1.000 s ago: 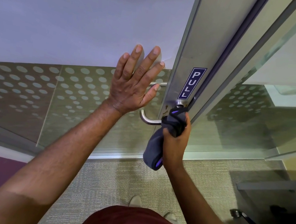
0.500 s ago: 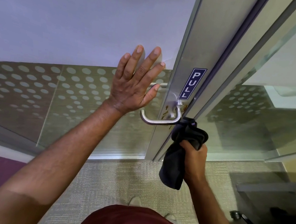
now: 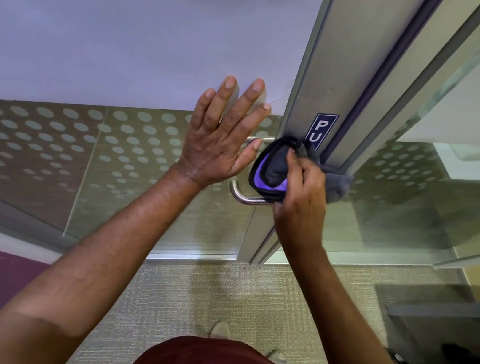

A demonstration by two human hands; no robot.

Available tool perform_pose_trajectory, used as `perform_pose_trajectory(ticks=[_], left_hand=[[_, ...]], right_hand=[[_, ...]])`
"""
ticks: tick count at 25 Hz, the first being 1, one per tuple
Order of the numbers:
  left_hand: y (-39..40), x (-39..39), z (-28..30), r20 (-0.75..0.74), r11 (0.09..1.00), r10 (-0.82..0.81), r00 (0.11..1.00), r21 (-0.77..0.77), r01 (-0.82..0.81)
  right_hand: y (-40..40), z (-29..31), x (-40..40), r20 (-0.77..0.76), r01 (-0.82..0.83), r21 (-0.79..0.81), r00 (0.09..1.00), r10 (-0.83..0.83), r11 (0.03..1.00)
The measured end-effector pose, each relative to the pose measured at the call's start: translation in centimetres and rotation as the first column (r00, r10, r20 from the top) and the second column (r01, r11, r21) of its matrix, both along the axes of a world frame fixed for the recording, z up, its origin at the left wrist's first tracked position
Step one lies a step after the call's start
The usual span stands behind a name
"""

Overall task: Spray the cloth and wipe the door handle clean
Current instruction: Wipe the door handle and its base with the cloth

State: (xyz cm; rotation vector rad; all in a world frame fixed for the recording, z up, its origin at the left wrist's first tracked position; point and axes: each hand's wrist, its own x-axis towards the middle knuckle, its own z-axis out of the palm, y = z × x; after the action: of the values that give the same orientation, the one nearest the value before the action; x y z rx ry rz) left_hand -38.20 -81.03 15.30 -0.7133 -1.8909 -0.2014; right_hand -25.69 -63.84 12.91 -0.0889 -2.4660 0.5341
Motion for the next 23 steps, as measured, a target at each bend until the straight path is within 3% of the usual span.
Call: perform_pose_trajectory(ticks=[3, 9, 12, 15, 17, 19, 21, 23], left_hand=[[0.0, -0.1, 0.1, -0.013, 1.0, 0.003, 1.0, 0.0, -0.003], [0.0, -0.1, 0.1, -0.001, 1.0, -0.012, 1.0, -0.008, 0.012], [0.0, -0.1, 0.2, 0.001, 1.0, -0.006, 1.0, -0.008, 0.006], [0.0, -0.1, 0.2, -0.004, 1.0, -0.006, 1.0, -0.006, 0.006], [0.0, 0.0, 0.3, 0.003, 1.0, -0.001, 1.0, 0.004, 0.001], [0.1, 0.1, 0.2, 0.005, 1.0, 0.003, 1.0, 0.01, -0.003], [0.2, 0.2, 0.2, 0.011, 1.0, 0.003, 1.0, 0.009, -0.003], [0.1, 0.1, 0.2, 0.012, 1.0, -0.01, 1.0, 0.01, 0.009]], right_hand=[[0.0, -0.8, 0.7, 0.179, -0.005, 0.035, 0.984, -0.002, 0.999], [-0.2, -0.2, 0.1, 0.219, -0.079, 0.195, 0.975, 0.036, 0.978], [-1.0, 0.2, -0.6, 0.234, -0.11, 0.175, 0.97, 0.067, 0.978], [-1.5, 1.1, -1.5, 0.409, -0.106, 0.193, 0.912, 0.018, 0.975], [-1.2, 1.2, -1.6, 0.435, -0.074, 0.098, 0.9, 0.024, 0.992], [-0.8, 1.0, -0.7, 0.362, -0.031, -0.175, 0.927, 0.093, 0.984], [-0.8, 1.0, 0.5, 0.178, -0.048, -0.51, 0.971, 0.16, 0.859], [-0.6, 1.5, 1.1, 0.031, -0.048, -0.616, 0.996, 0.085, 0.787]])
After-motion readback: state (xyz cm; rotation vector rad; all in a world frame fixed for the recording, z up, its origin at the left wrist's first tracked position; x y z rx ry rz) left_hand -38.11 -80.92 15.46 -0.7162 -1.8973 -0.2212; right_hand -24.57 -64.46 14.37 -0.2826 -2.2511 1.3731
